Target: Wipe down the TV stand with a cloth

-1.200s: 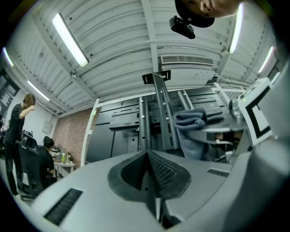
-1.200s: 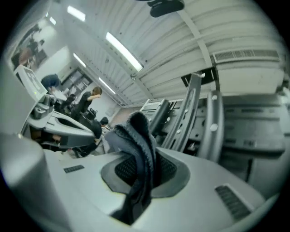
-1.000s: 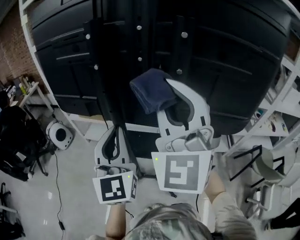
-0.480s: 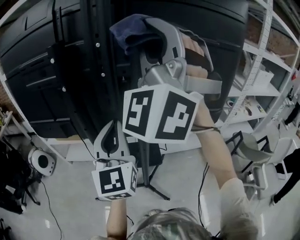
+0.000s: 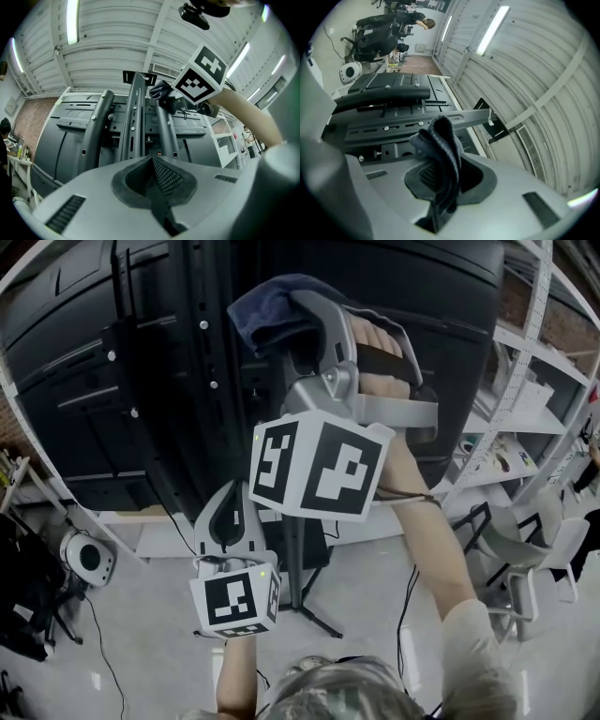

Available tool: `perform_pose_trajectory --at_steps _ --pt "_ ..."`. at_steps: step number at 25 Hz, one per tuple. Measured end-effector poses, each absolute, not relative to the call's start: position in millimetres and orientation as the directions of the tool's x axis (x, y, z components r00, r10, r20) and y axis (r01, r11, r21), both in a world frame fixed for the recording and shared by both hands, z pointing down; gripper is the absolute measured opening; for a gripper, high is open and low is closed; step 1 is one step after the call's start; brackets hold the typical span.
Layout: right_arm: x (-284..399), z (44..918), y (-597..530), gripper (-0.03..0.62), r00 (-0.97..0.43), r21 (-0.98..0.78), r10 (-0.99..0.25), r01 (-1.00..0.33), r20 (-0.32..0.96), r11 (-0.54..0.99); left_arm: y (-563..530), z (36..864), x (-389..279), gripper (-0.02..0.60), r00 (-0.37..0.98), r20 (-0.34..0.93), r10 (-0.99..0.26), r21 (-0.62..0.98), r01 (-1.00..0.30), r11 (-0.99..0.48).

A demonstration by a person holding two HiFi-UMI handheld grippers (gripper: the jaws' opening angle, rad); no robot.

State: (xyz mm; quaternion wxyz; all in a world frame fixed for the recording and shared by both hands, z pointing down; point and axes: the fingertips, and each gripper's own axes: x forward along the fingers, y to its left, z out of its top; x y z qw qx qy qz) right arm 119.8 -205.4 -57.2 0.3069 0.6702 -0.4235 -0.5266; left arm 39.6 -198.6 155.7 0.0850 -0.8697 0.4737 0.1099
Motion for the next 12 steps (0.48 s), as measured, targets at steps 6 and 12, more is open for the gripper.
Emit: perform_pose_trajectory --at_steps 6,12 --pt "118.5 -38.9 -202.9 0.057 0.058 0.89 -0.927 -0.262 -0.371 -0.373 -195.0 160.4 39.1 0.014 0.522 -0.257 -0.813 -0.047 -0.847 -0.53" --pt "115.7 -14.4 -200.2 0.057 0.044 0.905 -0.942 -0.265 -0.333 -0.332 -193.0 165.0 35.1 0.014 0.514 -0.245 -0.822 -0.053 -0.854 -0.518"
